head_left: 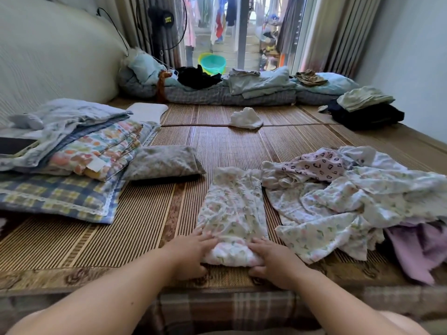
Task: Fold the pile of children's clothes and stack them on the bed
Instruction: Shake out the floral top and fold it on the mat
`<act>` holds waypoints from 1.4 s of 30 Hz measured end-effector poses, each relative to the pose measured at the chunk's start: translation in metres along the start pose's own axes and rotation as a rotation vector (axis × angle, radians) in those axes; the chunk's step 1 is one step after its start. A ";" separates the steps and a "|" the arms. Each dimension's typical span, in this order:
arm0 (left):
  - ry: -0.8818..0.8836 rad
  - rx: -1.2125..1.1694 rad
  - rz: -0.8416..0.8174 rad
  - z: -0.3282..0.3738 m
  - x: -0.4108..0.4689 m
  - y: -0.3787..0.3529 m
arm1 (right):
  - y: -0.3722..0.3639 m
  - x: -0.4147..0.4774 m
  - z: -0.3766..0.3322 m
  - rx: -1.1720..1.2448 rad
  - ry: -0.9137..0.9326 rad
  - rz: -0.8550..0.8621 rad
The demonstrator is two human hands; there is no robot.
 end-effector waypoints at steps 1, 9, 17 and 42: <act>0.032 0.040 -0.021 -0.005 0.001 -0.004 | -0.003 0.001 0.003 -0.058 -0.002 -0.007; 0.023 -0.377 0.123 -0.010 -0.008 0.007 | 0.009 -0.005 0.020 0.123 -0.080 0.013; 0.053 -0.904 -0.112 -0.018 -0.015 0.053 | 0.060 -0.012 -0.002 0.629 -0.011 -0.161; 0.191 -1.412 0.202 -0.041 0.064 0.029 | 0.037 0.132 0.010 0.668 -0.239 0.100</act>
Point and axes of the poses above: each hand's wrist, its own x-axis towards the middle knuckle, its own y-axis out of the back of the hand, z = x × y, the point moved 5 cm from there along x, towards the middle knuckle, and after that the axes turned 14 degrees about -x, right-handed, at the moved point
